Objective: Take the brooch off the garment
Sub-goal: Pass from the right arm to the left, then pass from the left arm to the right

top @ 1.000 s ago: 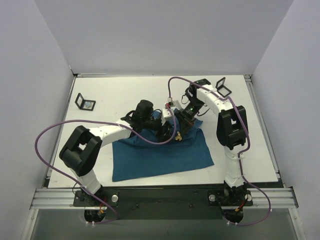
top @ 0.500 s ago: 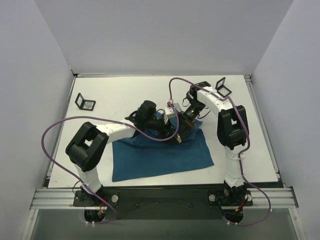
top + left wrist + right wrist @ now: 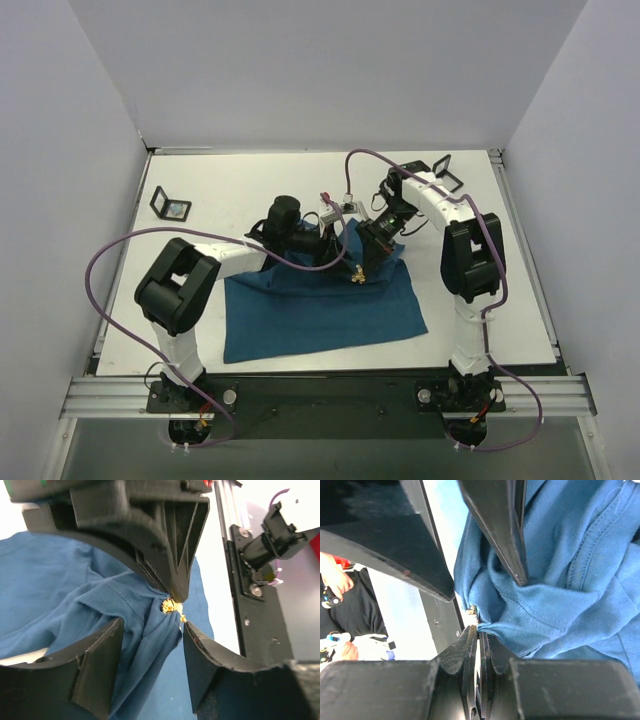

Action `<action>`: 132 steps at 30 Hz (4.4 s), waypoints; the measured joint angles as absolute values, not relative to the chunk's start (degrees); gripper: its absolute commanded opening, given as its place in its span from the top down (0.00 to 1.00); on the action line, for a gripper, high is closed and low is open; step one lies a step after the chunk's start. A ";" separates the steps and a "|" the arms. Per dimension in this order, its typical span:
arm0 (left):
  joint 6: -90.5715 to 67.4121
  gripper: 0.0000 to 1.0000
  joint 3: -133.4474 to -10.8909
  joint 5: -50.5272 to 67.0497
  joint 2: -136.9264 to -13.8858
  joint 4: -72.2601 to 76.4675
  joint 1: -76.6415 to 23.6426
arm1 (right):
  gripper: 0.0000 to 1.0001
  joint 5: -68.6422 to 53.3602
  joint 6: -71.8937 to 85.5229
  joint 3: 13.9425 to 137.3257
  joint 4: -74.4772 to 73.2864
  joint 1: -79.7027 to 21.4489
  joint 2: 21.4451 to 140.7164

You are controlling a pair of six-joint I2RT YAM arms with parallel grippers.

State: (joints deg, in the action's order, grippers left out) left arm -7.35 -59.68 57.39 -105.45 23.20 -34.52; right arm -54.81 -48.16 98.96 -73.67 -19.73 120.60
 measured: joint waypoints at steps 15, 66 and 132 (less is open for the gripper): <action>-12.47 0.53 -59.16 62.46 -106.59 28.45 -34.85 | 1.00 -56.01 -49.15 98.96 -74.22 -19.09 120.11; -27.35 1.00 -59.40 68.31 -112.33 40.77 -35.05 | 1.00 -55.94 -47.83 99.00 -76.51 -18.46 119.35; -21.82 1.00 -60.71 65.63 -103.07 32.34 -31.00 | 0.24 -51.83 -7.31 68.29 -22.04 -18.87 79.29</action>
